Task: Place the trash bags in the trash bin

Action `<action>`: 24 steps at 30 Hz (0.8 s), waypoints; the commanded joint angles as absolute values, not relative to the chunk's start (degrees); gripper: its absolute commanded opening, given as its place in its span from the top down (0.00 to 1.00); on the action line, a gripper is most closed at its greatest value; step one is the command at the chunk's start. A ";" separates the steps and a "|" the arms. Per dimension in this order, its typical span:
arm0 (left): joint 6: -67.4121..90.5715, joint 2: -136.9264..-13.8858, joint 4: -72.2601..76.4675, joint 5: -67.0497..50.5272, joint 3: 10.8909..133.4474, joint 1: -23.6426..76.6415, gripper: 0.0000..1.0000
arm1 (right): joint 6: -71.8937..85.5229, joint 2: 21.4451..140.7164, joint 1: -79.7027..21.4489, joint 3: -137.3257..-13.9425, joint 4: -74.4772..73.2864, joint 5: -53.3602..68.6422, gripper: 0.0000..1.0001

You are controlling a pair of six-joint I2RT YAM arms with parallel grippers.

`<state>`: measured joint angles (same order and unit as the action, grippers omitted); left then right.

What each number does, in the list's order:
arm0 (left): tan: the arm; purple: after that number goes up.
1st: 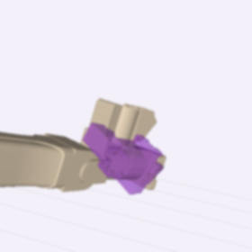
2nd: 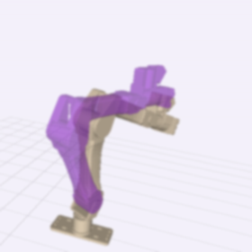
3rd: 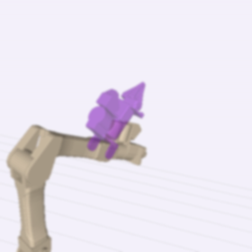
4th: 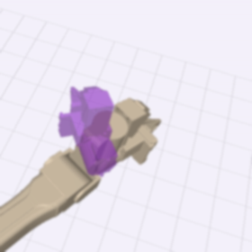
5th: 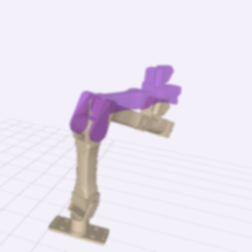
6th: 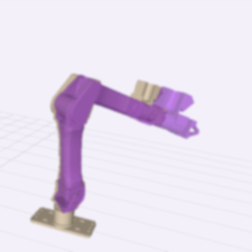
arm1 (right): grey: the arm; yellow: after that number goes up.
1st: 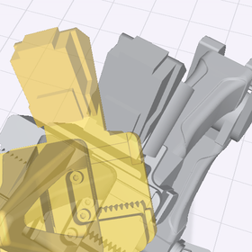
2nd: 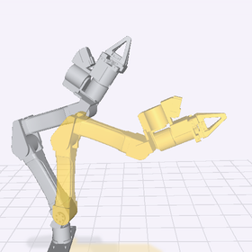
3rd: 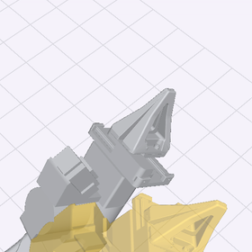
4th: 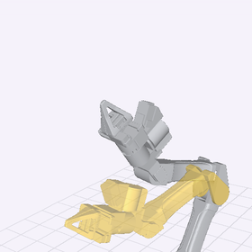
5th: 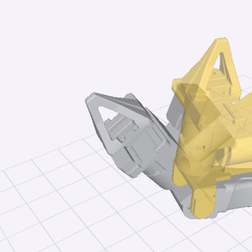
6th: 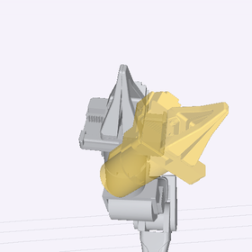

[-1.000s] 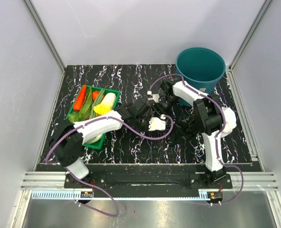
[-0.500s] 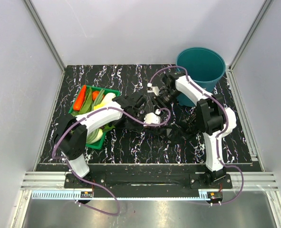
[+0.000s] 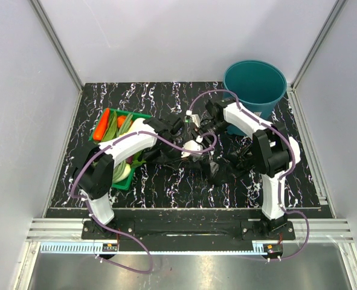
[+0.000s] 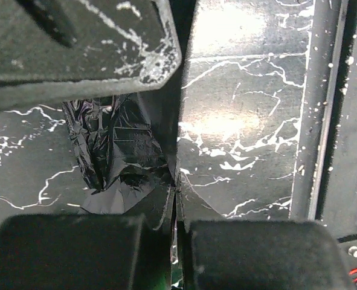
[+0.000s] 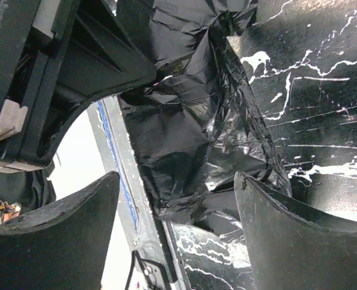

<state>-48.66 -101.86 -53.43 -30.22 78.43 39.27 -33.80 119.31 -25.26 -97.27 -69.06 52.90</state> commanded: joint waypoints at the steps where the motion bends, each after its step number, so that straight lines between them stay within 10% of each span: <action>1: -47.55 -102.22 -52.21 -33.92 81.74 38.23 1.00 | -31.73 114.88 -28.03 -94.67 -62.85 52.12 0.18; 24: -46.23 -105.11 -55.37 -41.13 83.85 33.66 1.00 | -25.49 109.25 -25.75 -90.09 -53.26 54.32 0.19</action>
